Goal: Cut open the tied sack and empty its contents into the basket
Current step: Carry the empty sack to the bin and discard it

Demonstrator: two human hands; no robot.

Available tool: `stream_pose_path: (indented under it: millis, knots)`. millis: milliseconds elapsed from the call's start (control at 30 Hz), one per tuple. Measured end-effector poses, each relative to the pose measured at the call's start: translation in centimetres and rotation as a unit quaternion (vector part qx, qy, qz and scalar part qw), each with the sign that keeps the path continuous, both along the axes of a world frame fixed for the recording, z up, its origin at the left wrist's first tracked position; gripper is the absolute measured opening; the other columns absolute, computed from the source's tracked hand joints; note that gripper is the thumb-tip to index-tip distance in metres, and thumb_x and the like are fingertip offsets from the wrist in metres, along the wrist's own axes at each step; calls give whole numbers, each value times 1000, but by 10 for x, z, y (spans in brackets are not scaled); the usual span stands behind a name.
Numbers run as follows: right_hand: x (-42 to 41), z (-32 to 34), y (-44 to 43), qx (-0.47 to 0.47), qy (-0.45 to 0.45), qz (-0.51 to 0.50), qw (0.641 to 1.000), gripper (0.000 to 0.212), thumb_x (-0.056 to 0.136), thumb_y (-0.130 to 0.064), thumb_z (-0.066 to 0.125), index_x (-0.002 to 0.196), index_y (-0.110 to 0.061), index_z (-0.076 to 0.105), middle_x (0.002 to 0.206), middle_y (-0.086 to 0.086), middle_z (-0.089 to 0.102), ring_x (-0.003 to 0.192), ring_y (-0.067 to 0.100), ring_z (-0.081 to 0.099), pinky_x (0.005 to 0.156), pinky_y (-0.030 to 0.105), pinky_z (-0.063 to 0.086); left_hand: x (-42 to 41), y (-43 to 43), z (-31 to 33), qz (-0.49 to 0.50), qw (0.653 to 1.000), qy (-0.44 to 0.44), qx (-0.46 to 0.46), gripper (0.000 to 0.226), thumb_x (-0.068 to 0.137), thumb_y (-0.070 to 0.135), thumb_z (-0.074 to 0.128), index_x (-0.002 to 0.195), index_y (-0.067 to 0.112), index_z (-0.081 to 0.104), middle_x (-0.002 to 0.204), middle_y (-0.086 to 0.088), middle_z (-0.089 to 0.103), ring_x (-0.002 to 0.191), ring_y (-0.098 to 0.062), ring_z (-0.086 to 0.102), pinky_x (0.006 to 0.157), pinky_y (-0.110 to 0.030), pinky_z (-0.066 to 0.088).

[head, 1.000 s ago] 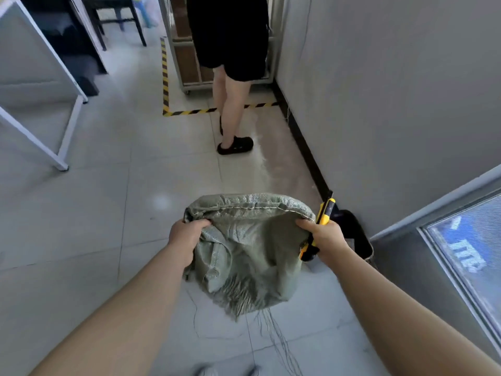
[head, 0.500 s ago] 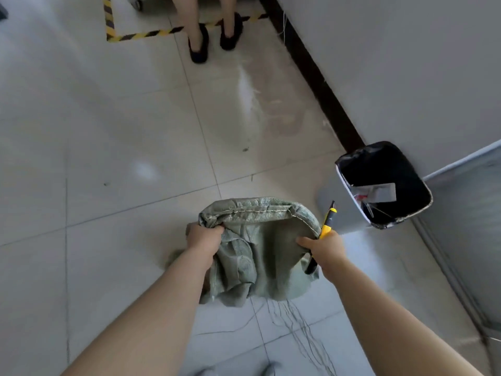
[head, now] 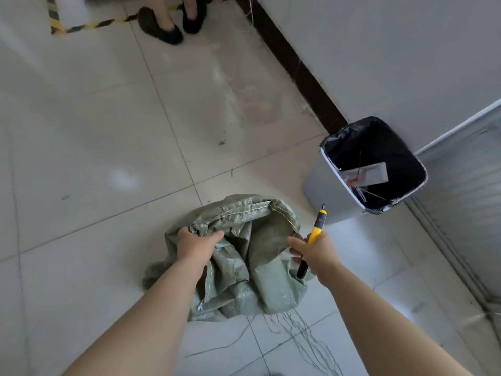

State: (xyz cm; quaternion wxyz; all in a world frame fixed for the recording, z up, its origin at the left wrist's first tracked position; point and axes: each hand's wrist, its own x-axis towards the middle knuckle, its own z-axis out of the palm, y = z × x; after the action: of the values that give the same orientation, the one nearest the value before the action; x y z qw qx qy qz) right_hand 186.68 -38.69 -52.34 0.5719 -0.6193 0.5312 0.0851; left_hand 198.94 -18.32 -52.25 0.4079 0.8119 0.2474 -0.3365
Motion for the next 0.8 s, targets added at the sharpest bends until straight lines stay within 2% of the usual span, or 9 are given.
stream_pose_path:
  millis: [133, 233, 267, 333, 400, 500, 567, 667, 800]
  knots:
    - [-6, 104, -1, 2, -50, -39, 998, 36, 79, -10, 77, 75, -10, 41, 72, 15, 50, 64, 25, 62, 62, 39, 55, -1, -10, 101, -87, 996, -19, 8, 76, 81, 31, 73, 143, 6, 36, 143, -16, 46, 127, -35, 47, 100, -42, 43]
    - [-17, 194, -1, 13, -82, -94, 992, 36, 77, -11, 79, 77, -9, 43, 71, 12, 54, 67, 26, 62, 64, 42, 57, -5, -22, 187, -140, 989, -19, -36, 59, 79, 34, 72, 127, 4, 55, 118, -16, 63, 101, -33, 61, 80, -37, 52]
    - [-23, 225, 0, 14, -93, -112, 989, 35, 77, -11, 79, 79, -9, 44, 72, 13, 55, 69, 26, 62, 66, 46, 58, -8, -28, 217, -155, 986, -22, -52, 56, 78, 34, 72, 122, 3, 57, 109, -16, 65, 96, -32, 63, 79, -38, 54]
    - [-40, 288, 1, 7, -110, -139, 984, 32, 78, -13, 78, 81, -7, 47, 75, 15, 57, 70, 25, 64, 70, 49, 58, -15, -39, 277, -174, 981, -33, -79, 47, 79, 33, 71, 117, 7, 60, 110, -14, 65, 102, -31, 63, 91, -43, 53]
    - [-62, 347, 2, -14, -126, -166, 978, 31, 80, -15, 77, 78, -8, 47, 76, 13, 58, 70, 24, 65, 69, 48, 58, -25, -53, 335, -213, 970, -39, -113, 39, 79, 32, 71, 113, 13, 62, 106, -9, 67, 99, -26, 63, 92, -42, 53]
    - [-105, 423, 5, -57, -148, -223, 962, 28, 83, -16, 74, 75, -10, 48, 74, 9, 60, 72, 24, 67, 67, 45, 59, -47, -72, 413, -280, 945, -62, -156, 42, 71, 37, 71, 106, 15, 65, 99, -10, 69, 89, -23, 64, 89, -39, 53]
    - [-141, 466, 8, -76, -165, -276, 944, 26, 85, -16, 71, 78, -8, 47, 76, 11, 60, 70, 25, 67, 60, 40, 58, -71, -85, 459, -319, 928, -69, -180, 34, 78, 33, 70, 106, 16, 63, 95, -7, 69, 90, -24, 65, 83, -36, 53]
    - [-201, 522, 16, -85, -212, -363, 903, 25, 86, -9, 68, 80, -8, 45, 70, 14, 54, 69, 28, 60, 56, 36, 48, -116, -109, 519, -382, 893, -80, -225, 21, 88, 21, 65, 106, 10, 61, 83, -3, 64, 83, -23, 61, 75, -34, 51]
    - [-295, 578, 37, -114, -250, -449, 851, 21, 86, -7, 69, 82, -7, 48, 75, 17, 54, 68, 26, 60, 56, 33, 47, -197, -136, 573, -482, 830, -76, -269, 21, 89, 16, 64, 106, 5, 62, 83, -5, 64, 74, -18, 58, 71, -31, 47]
